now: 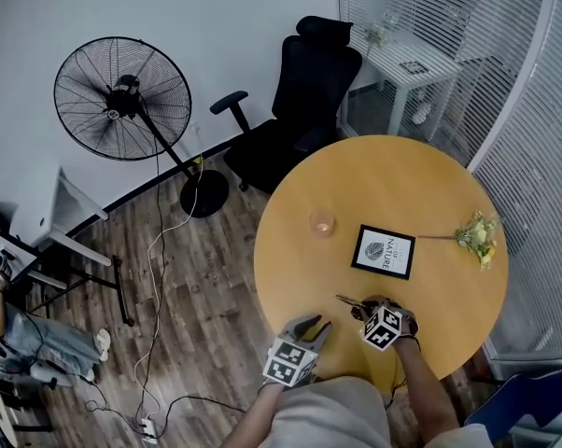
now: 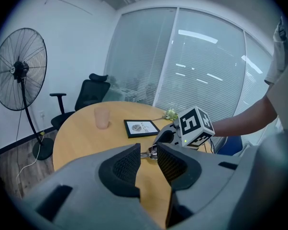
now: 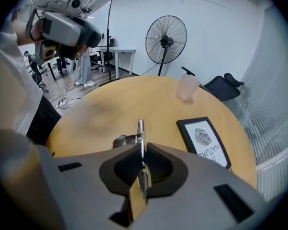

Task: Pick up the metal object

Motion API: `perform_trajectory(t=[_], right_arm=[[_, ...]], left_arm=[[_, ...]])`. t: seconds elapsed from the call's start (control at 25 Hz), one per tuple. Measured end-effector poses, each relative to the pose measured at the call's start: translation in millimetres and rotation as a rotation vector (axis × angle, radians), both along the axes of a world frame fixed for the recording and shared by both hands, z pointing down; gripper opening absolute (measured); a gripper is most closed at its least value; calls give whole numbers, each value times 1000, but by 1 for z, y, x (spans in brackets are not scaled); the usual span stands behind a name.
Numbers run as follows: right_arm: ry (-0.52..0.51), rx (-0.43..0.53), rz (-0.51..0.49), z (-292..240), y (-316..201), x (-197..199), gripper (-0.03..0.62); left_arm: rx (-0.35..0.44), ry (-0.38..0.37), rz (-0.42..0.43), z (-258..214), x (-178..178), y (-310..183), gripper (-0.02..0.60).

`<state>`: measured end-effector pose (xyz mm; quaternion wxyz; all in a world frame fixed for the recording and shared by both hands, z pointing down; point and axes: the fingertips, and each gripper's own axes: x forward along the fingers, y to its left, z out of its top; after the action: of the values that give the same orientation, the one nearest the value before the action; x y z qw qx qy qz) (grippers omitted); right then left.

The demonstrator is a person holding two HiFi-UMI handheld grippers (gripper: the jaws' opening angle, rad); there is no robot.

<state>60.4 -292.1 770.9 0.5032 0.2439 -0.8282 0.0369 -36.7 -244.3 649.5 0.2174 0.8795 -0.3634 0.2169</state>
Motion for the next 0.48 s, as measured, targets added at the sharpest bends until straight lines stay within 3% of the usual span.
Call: perform_trajectory(t=[0.48], right_arm=[[-48,-43,77,-1,-7,5,0]], left_arm=[[1,-6,3,1,4,-4,109]])
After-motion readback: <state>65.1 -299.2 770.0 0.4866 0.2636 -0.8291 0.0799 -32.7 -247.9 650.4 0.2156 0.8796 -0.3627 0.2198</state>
